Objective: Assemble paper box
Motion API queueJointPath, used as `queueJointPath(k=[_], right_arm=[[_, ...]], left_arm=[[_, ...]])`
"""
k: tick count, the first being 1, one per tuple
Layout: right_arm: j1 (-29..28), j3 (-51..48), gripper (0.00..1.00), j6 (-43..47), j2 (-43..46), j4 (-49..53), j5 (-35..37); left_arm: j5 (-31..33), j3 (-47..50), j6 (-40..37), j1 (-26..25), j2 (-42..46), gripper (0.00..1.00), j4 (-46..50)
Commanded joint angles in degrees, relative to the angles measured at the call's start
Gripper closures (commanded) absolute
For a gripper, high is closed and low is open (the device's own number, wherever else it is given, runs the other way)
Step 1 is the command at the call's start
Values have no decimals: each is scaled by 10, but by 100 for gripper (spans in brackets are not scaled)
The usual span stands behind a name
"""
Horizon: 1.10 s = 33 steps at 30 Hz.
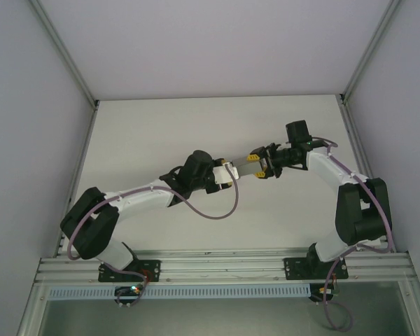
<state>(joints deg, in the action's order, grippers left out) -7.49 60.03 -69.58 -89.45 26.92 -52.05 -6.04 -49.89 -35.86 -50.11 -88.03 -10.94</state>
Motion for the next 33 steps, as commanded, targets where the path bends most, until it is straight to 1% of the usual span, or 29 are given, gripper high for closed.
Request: queueJointPath(k=[1, 3, 6, 7, 8, 9, 11, 12, 14, 15, 18, 19, 20, 22, 23, 25, 26, 27, 28, 29, 30, 32, 33], right_arm=[[-5, 5, 46, 22, 21, 30, -46], [-6, 7, 41, 36, 29, 31, -38], [-3, 11, 33, 67, 48, 28, -1], [-1, 14, 24, 84, 56, 29, 15], [1, 20, 3, 108, 63, 31, 34], [7, 28, 0, 135, 72, 48, 64], [18, 44, 0, 204, 88, 68, 139], [20, 47, 0, 225, 91, 82, 197], [17, 36, 0, 266, 128, 63, 299], [15, 30, 0, 283, 141, 53, 344], [-3, 8, 0, 406, 186, 5, 466], [-8, -4, 0, 452, 200, -18, 481], [-12, -15, 0, 496, 214, -41, 488], [-15, -41, 0, 585, 237, -81, 449], [-15, -54, 0, 608, 247, -94, 431], [-15, -83, 0, 628, 260, -128, 401], [-12, -96, 0, 616, 264, -147, 399], [-5, -110, 0, 599, 265, -172, 379], [2, -120, 0, 598, 263, -193, 341], [4, -122, 0, 605, 260, -207, 317], [-2, -119, 0, 625, 253, -206, 301], [-25, -98, 0, 658, 235, -170, 321], [-43, -84, 0, 686, 221, -136, 334]], left_arm=[[1, -6, 0, 3, 19, 53, -8], [1, -5, 2, 3, 23, 55, 1], [-5, -11, 5, 2, 36, 59, 44], [-7, -11, 6, 2, 42, 59, 60], [-6, -10, 5, 3, 48, 61, 73], [-5, -9, 6, 3, 54, 61, 85], [-4, -8, 4, 4, 69, 61, 119], [-9, -9, 3, 6, 76, 61, 140], [-16, -17, 2, 12, 86, 61, 190], [-27, -23, 4, 16, 91, 61, 220], [-86, -44, -6, 41, 93, 60, 320], [-108, -49, -12, 53, 91, 60, 346], [-126, -53, -18, 65, 86, 59, 365], [-136, -67, -23, 92, 67, 60, 401], [-143, -79, -22, 106, 54, 60, 421], [-167, -112, -24, 132, 26, 60, 469], [-175, -124, -25, 141, 14, 58, 481], [-177, -132, -23, 149, 3, 58, 480], [-176, -138, -28, 153, -7, 58, 479], [-175, -144, -35, 154, -19, 59, 484], [-173, -154, -44, 155, -33, 59, 491], [-174, -176, -55, 157, -60, 60, 512], [-177, -190, -60, 156, -75, 61, 527]])
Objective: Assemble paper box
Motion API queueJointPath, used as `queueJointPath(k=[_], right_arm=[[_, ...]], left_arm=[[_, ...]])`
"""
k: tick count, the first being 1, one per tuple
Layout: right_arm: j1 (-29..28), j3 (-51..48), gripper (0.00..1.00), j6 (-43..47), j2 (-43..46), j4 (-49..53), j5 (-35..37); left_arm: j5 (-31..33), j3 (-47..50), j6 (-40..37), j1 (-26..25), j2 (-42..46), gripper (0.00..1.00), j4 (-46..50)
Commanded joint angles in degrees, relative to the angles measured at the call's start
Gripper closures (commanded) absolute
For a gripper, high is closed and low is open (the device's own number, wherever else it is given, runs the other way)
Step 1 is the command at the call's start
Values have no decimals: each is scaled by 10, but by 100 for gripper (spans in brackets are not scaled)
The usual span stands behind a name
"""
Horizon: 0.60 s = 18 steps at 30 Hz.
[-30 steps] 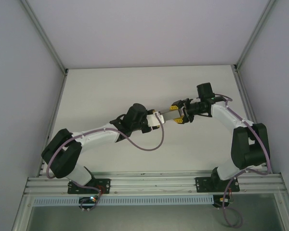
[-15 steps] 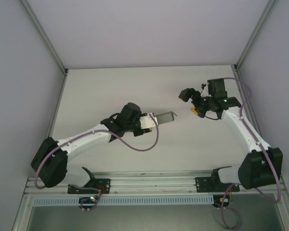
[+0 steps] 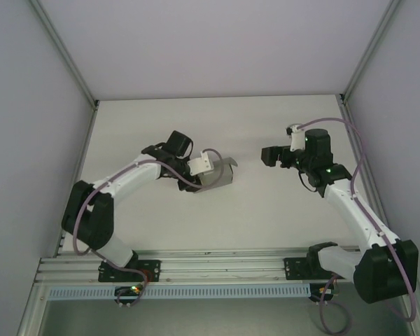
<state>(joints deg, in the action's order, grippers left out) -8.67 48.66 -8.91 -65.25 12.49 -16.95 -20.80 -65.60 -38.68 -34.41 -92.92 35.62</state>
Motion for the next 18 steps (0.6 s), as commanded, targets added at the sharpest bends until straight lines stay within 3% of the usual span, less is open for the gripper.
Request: queueJointPath(k=[1, 5, 9, 13, 16, 18], right_arm=[[-47, 44, 0, 102, -33, 36, -14], [-93, 74, 1, 146, -84, 84, -3], [-122, 105, 8, 161, -137, 106, 10], [-150, 146, 20, 175, -190, 135, 25], [-156, 172, 37, 178, -222, 155, 26], [-161, 183, 39, 190, -232, 173, 16]], left_arm=[[-34, -44, -36, 0, -36, 61, 71], [-36, -55, -47, 0, -56, 62, 68], [-46, -56, -61, 0, -62, 62, 63], [-51, -60, -63, 0, -65, 62, 66], [-50, -56, -68, -1, -63, 62, 63], [-49, -56, -70, 0, -63, 62, 64]])
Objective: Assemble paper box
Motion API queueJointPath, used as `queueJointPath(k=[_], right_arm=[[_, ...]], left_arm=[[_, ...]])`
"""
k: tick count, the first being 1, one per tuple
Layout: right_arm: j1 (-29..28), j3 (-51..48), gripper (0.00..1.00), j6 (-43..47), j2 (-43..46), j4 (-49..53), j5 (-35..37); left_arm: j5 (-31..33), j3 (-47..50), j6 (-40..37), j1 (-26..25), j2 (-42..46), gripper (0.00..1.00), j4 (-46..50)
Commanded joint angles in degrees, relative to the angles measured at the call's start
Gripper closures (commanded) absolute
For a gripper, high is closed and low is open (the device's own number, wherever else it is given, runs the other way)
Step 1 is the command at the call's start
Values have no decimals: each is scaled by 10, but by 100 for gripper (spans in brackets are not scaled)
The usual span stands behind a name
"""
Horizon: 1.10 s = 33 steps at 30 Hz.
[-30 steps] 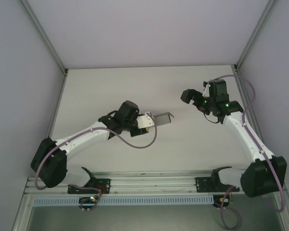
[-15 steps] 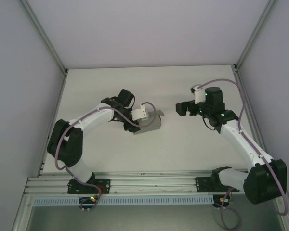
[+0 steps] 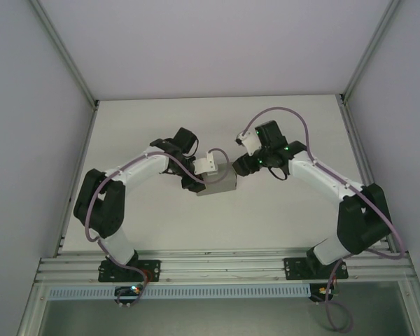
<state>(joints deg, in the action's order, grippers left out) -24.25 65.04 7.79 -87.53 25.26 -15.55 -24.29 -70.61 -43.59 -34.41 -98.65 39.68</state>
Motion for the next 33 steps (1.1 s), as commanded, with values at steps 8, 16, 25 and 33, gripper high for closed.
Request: queueJointPath(k=[8, 16, 25, 33], right_arm=[[-12, 39, 76, 22, -28, 61, -17], [-14, 43, 91, 4, -35, 71, -29], [-25, 10, 100, -77, -10, 25, -59], [-73, -84, 100, -215, 30, -78, -9]], left_arm=[[-13, -9, -23, 0, -8, 62, 23], [-10, -11, -22, 1, -7, 63, 19], [-14, -13, -8, 0, -8, 63, 7], [-17, -14, -1, -2, -5, 63, -1]])
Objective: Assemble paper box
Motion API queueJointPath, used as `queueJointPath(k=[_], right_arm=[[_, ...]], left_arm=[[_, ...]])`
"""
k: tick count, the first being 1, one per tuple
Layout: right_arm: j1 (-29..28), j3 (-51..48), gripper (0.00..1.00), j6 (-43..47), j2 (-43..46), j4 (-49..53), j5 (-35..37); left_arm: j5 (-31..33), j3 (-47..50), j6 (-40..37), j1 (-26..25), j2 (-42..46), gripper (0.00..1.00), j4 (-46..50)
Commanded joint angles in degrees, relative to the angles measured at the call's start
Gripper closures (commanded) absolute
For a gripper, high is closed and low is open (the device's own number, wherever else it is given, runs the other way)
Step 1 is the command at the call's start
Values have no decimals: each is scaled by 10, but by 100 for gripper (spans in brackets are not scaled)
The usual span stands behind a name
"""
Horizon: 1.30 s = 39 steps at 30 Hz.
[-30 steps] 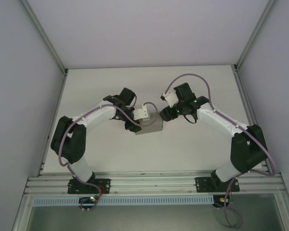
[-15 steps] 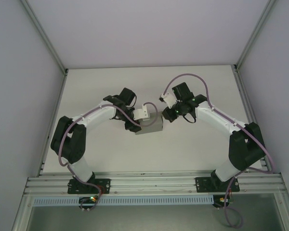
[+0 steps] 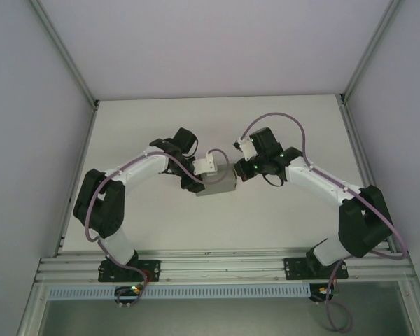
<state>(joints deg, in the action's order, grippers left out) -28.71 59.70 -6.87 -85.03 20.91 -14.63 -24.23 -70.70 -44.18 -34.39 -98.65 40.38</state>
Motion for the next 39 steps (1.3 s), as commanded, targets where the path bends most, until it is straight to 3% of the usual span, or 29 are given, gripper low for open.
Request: queueJointPath(k=[1, 18, 28, 35, 39], right_arm=[[-30, -38, 100, -76, 8, -40, -13], [-77, -181, 100, -105, 0, -135, 113], [-99, -257, 100, -145, 17, -154, 126], [-100, -268, 100, -163, 15, -169, 131], [-102, -237, 100, -174, 19, -135, 145]], left_arm=[[-18, -12, 5, -2, -4, 63, -8], [-13, -10, 14, -3, 0, 61, -17], [-6, -10, 20, -3, 5, 60, -18], [-7, -14, 32, -4, 12, 55, -23], [5, -15, 38, -10, 21, 44, -26]])
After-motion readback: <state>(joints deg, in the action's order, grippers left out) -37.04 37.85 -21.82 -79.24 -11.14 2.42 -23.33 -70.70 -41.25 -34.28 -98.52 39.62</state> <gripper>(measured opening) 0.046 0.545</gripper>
